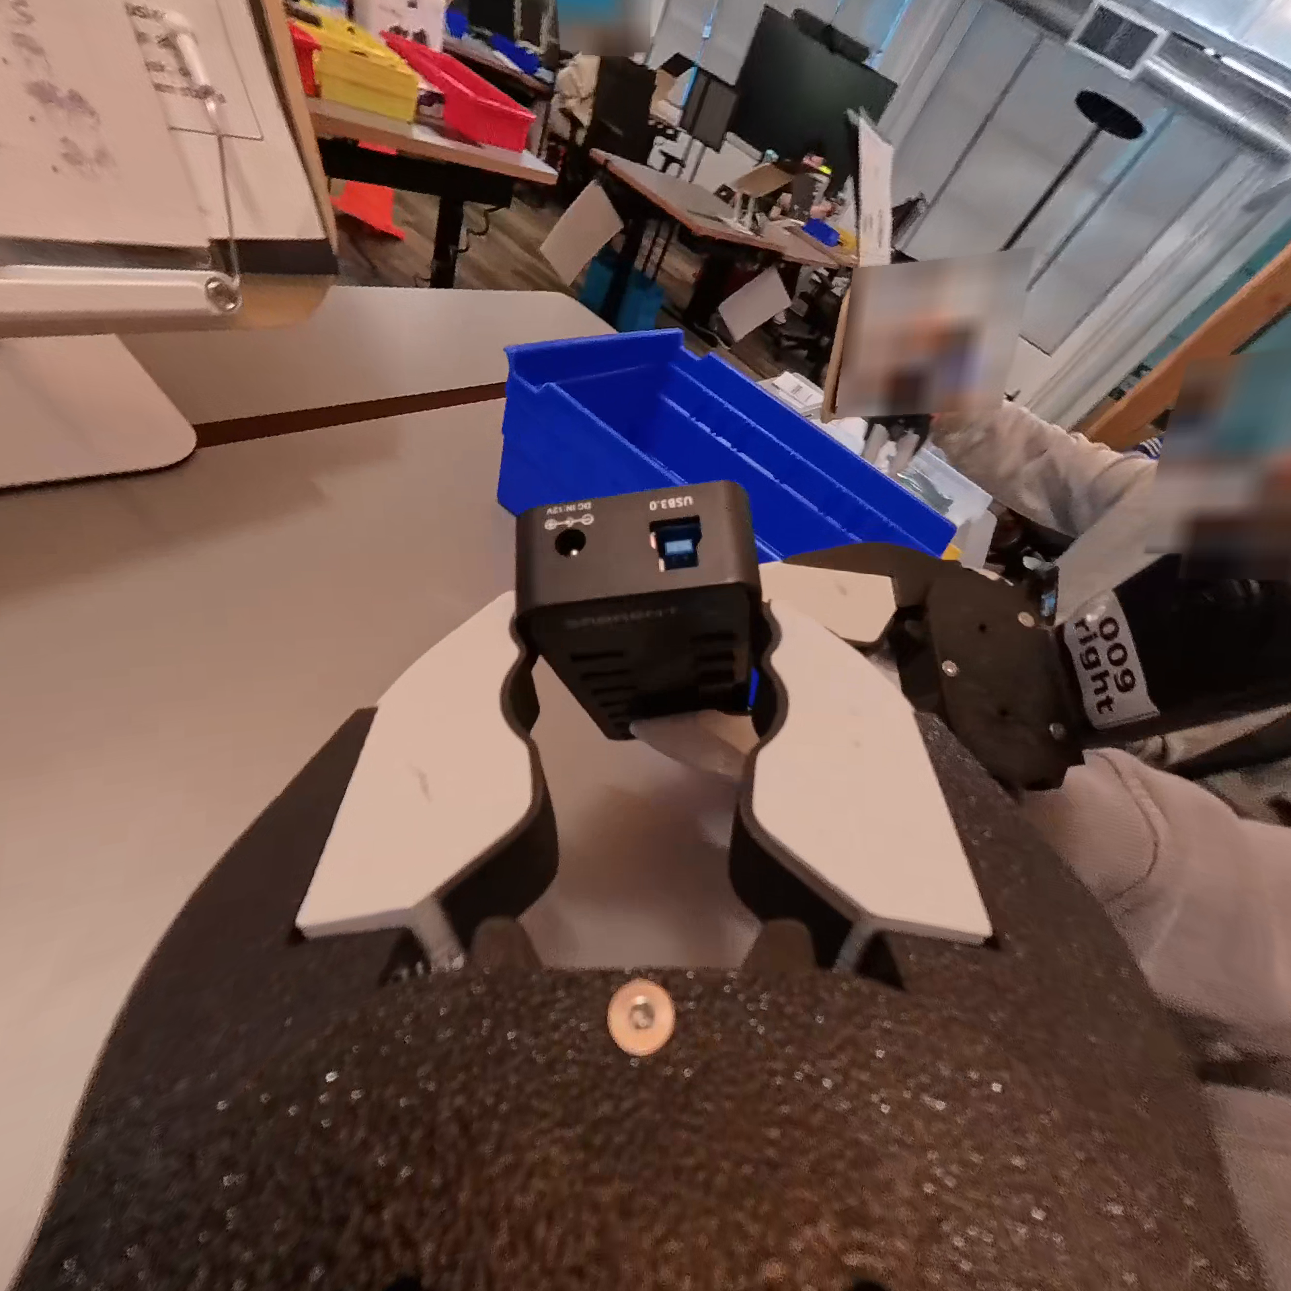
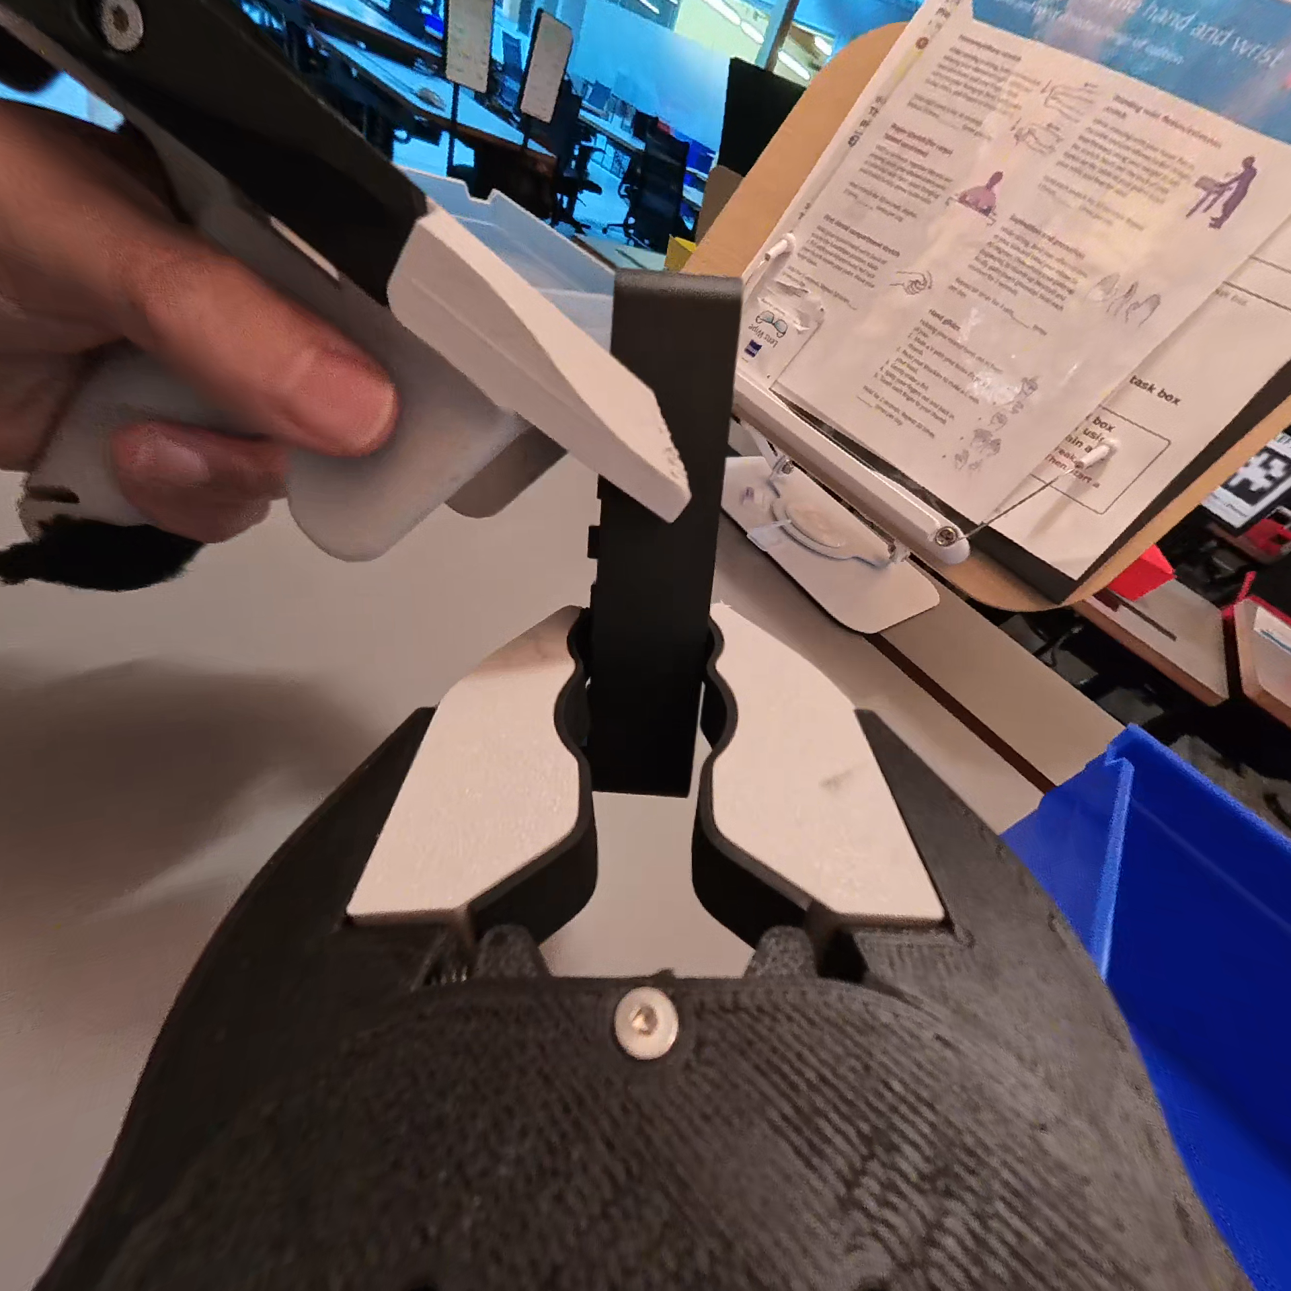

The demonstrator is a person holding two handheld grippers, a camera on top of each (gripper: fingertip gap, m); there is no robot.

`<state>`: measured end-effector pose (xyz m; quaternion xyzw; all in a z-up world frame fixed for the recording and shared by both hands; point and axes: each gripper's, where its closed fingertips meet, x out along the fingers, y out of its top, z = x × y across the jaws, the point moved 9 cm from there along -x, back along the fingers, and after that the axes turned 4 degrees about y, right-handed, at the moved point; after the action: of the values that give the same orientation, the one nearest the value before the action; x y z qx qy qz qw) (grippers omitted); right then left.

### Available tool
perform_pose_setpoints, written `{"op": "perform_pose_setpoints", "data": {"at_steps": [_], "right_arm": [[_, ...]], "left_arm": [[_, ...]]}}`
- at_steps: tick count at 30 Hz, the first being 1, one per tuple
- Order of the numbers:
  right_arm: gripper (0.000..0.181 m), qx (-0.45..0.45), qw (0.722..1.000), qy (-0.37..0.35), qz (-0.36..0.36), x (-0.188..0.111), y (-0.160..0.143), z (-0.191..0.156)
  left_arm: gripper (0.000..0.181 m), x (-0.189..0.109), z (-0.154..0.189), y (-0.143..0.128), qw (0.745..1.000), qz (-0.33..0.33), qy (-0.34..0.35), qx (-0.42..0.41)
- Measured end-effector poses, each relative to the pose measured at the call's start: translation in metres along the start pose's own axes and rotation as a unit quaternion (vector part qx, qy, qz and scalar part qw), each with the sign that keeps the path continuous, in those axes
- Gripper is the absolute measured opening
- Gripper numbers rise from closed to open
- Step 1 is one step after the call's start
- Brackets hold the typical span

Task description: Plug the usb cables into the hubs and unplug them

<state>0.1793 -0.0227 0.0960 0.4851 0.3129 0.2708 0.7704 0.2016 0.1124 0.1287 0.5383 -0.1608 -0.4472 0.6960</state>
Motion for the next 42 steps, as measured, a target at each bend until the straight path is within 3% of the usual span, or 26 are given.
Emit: {"op": "perform_pose_setpoints", "data": {"at_steps": [1, 4, 6, 9, 12, 15, 17, 19, 22, 26, 29, 32, 37, 42], "right_arm": [[0.029, 0.010, 1.000, 0.005, 0.002, -0.001, 0.000, -0.002], [0.054, 0.061, 0.997, 0.042, 0.032, -0.009, 0.010, -0.005], [0.068, 0.121, 0.989, 0.073, 0.043, -0.012, 0.016, -0.002], [0.079, 0.201, 0.959, 0.188, 0.073, -0.014, 0.028, -0.001], [0.075, 0.223, 0.931, 0.260, 0.122, -0.019, 0.046, 0.001], [0.084, 0.192, 0.933, 0.290, 0.090, -0.012, 0.047, -0.003], [0.072, 0.178, 0.927, 0.319, 0.087, -0.009, 0.047, -0.010], [0.060, 0.161, 0.933, 0.313, 0.078, -0.007, 0.045, -0.012], [0.056, 0.144, 0.933, 0.323, 0.072, -0.008, 0.043, -0.012], [0.055, 0.130, 0.942, 0.289, 0.108, -0.016, 0.048, -0.002], [0.056, 0.153, 0.942, 0.258, 0.147, -0.026, 0.053, 0.012], [0.056, 0.158, 0.937, 0.266, 0.163, -0.032, 0.059, 0.014], [0.056, 0.131, 0.939, 0.280, 0.151, -0.030, 0.066, 0.007], [0.056, 0.124, 0.944, 0.274, 0.138, -0.030, 0.068, 0.007]], "left_arm": [[0.058, -0.001, -0.001, 0.001, 1.000, -0.005, -0.002, 0.018], [0.058, -0.009, -0.007, 0.008, 0.992, -0.037, 0.001, 0.118], [0.058, -0.021, -0.008, 0.015, 0.984, -0.049, -0.049, 0.165], [0.058, -0.036, -0.004, 0.019, 0.961, -0.083, -0.140, 0.224], [0.058, -0.043, -0.003, 0.013, 0.939, -0.120, -0.164, 0.279], [0.058, -0.045, 0.005, 0.004, 0.922, -0.139, -0.197, 0.302], [0.058, -0.043, 0.009, -0.001, 0.914, -0.154, -0.212, 0.311], [0.058, -0.043, 0.010, -0.005, 0.910, -0.162, -0.214, 0.318], [0.058, -0.044, 0.011, -0.008, 0.913, -0.160, -0.212, 0.309], [0.058, -0.048, 0.014, -0.003, 0.943, -0.080, -0.166, 0.277], [0.076, -0.051, 0.009, -0.008, 0.962, -0.048, -0.153, 0.219], [0.080, -0.048, 0.008, -0.021, 0.962, -0.063, -0.139, 0.226], [0.057, -0.043, 0.017, -0.018, 0.946, -0.073, -0.139, 0.283], [0.056, -0.042, 0.015, -0.019, 0.949, -0.061, -0.149, 0.273]]}}
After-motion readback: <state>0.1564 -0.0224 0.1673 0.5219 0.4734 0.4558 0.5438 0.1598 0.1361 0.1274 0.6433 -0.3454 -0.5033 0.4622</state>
